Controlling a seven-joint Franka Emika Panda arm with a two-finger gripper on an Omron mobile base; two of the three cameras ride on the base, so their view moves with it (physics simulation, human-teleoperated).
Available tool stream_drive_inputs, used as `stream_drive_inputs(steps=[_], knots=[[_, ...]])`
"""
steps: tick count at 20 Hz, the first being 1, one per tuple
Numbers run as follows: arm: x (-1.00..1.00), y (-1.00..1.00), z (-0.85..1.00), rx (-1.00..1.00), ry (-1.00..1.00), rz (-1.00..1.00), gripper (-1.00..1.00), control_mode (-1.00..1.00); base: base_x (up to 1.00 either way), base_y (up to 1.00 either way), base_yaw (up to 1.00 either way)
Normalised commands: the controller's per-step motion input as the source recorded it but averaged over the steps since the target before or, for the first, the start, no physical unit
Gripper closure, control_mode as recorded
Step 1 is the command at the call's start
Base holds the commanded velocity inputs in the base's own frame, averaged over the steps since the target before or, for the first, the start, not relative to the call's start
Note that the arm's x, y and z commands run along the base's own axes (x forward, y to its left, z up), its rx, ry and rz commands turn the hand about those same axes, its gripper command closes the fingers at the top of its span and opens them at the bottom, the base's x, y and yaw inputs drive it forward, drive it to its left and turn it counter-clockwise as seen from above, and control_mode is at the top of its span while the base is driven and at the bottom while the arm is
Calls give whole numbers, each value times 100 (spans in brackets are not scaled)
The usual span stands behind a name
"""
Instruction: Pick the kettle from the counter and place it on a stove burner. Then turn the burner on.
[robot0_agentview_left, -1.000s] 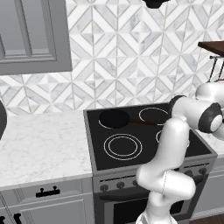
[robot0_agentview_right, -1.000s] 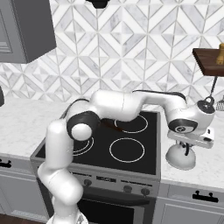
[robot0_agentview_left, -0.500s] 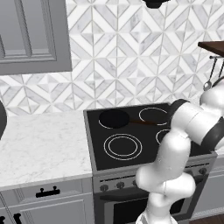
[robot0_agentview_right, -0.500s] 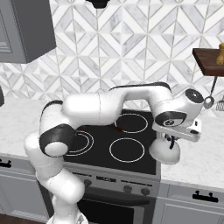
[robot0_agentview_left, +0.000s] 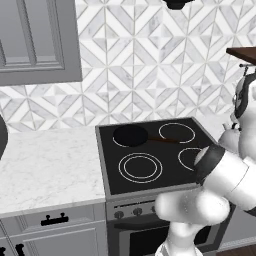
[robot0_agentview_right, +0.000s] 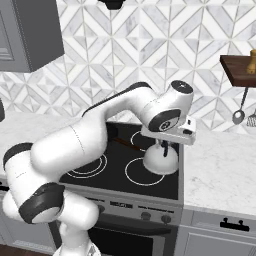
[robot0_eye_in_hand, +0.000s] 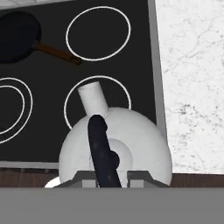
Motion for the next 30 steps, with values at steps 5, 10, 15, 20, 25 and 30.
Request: stream_drive_inputs(steps=[5,10,15,20,25,30], knots=[[-7,100,43,-1,0,17,100,-100,0,0,0],[-10,100,5,0,1,15,100,-100,0,0,0],[-2,100,0,-6,8,5,100,-100,0,0,0],[8,100,0,-12,19,0,100,-100,0,0,0],[25,83,-16,-2,-1,-2,100,-100,0,0,0],[42,59,-40,3,-10,0,100,-100,0,0,0]])
